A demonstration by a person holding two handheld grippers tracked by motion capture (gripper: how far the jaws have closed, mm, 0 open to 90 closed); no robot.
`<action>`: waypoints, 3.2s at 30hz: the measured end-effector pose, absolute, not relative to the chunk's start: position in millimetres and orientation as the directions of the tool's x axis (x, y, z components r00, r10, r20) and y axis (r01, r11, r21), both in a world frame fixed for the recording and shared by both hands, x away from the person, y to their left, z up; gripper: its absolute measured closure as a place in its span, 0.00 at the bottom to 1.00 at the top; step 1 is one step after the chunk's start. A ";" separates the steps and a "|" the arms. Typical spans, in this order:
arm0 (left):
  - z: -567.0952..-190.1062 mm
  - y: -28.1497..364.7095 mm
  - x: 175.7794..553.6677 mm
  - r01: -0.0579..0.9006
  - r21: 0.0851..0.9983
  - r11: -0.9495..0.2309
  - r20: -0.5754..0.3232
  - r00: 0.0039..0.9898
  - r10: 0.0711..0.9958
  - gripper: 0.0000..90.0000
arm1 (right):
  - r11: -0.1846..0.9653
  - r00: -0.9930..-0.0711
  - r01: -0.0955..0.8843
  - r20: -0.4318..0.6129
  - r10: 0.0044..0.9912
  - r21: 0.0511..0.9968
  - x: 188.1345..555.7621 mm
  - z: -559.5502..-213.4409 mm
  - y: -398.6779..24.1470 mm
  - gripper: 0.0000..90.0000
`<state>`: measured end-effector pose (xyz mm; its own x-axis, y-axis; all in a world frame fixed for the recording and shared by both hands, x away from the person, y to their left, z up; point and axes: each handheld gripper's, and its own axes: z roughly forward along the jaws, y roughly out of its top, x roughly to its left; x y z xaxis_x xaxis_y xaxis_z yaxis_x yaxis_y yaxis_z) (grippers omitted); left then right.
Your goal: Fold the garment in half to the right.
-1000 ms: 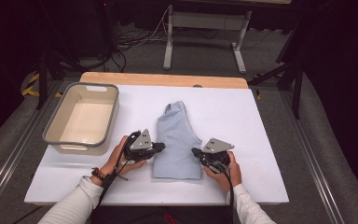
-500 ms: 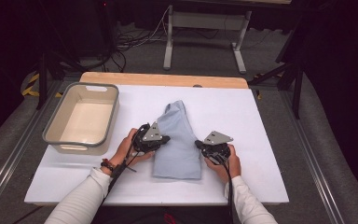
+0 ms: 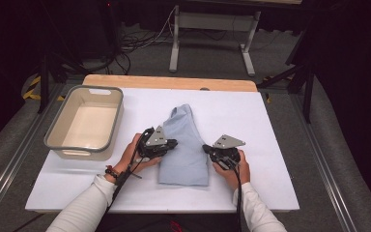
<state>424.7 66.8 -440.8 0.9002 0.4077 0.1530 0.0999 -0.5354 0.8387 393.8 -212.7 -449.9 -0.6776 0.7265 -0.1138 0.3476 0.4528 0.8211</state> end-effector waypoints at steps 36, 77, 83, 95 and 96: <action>-421.4 103.8 374.2 -0.021 0.861 -0.507 0.277 0.857 0.434 0.23 | 0.438 -0.670 0.078 -0.278 0.688 0.896 340.0 -411.9 -218.4 0.32; -439.4 180.0 335.1 0.041 0.888 -0.458 0.223 0.833 0.507 0.08 | 0.464 -0.645 0.073 -0.313 0.697 0.883 312.7 -427.2 -240.1 0.15; -442.7 191.1 331.9 0.063 0.898 -0.436 0.201 0.822 0.533 0.09 | 0.457 -0.634 0.078 -0.310 0.708 0.886 310.9 -430.2 -248.5 0.15; -454.6 209.5 325.3 0.119 0.897 -0.425 0.162 0.807 0.568 0.08 | 0.472 -0.629 0.100 -0.312 0.712 0.876 303.4 -443.0 -257.4 0.16; -455.2 210.9 324.8 0.122 0.896 -0.426 0.161 0.806 0.569 0.08 | 0.478 -0.626 0.101 -0.317 0.712 0.873 302.9 -443.9 -257.7 0.16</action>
